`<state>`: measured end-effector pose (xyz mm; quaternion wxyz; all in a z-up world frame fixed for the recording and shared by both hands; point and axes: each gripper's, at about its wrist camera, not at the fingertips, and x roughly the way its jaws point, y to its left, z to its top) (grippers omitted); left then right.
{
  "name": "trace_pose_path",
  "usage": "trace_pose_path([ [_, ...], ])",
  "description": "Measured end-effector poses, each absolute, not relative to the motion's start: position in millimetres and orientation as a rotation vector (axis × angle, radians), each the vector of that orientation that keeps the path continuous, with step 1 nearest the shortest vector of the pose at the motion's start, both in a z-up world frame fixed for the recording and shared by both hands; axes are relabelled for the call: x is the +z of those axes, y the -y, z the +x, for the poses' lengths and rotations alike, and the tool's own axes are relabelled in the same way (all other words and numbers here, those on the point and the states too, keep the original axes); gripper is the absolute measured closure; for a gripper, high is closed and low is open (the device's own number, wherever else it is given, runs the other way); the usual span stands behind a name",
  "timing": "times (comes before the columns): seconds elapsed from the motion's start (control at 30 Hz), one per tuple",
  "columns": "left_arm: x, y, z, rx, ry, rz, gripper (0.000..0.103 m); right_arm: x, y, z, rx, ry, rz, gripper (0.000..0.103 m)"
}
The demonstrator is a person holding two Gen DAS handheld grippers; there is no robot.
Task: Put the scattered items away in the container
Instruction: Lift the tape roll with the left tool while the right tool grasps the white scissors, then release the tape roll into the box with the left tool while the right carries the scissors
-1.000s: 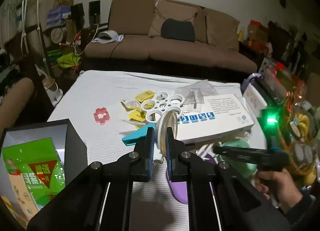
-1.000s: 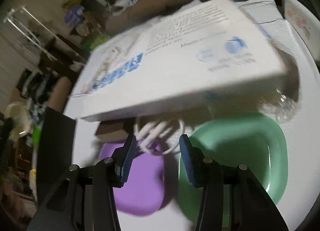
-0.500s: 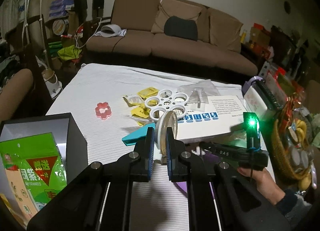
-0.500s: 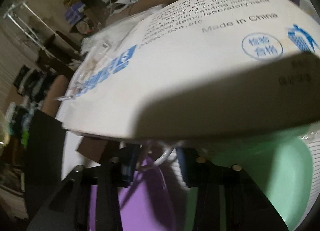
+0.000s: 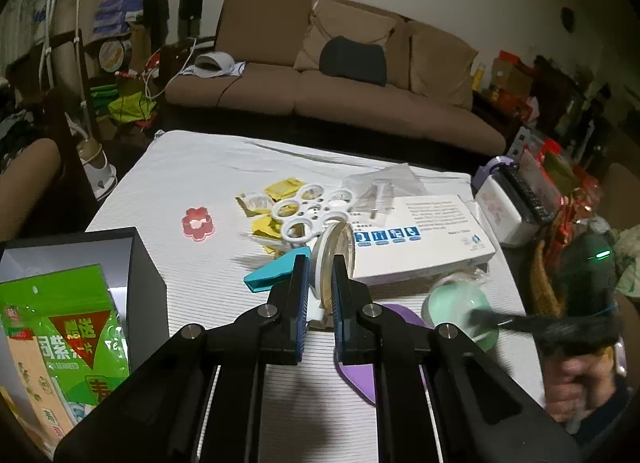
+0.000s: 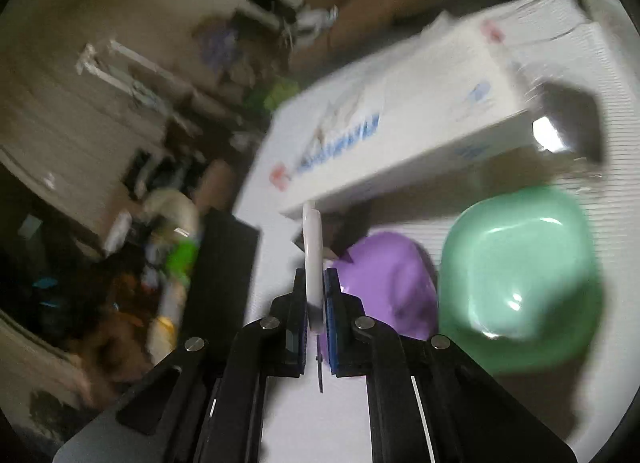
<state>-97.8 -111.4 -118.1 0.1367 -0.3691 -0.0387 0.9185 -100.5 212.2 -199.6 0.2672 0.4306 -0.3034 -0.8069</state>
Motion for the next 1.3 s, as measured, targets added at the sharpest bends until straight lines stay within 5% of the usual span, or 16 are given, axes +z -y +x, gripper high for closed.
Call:
trace_pose_path([
  [0.13, -107, 96, -89, 2.664, 0.09, -1.048, 0.093, -134, -240, -59, -2.503, 0.683, 1.053, 0.097],
  [0.33, -90, 51, -55, 2.721, -0.078, -1.014, 0.093, -86, -230, -14, -2.961, 0.107, 1.043, 0.097],
  [0.5, -84, 27, -35, 2.57, 0.081, -1.065, 0.093, -90, -232, -5, -2.905, 0.261, 1.033, 0.097],
  [0.83, -32, 10, 10, 2.729, -0.117, -0.952, 0.093, -50, -182, 30, -2.787, 0.29, 0.908, 0.097],
  [1.07, -20, 56, 29, 2.941, -0.353, -0.953, 0.093, -35, -144, 34, -2.699, 0.301, 0.87, 0.097],
  [1.3, -13, 136, 46, 3.055, -0.307, -1.01, 0.093, -51, -99, 26, -2.559, 0.344, 0.925, 0.097],
])
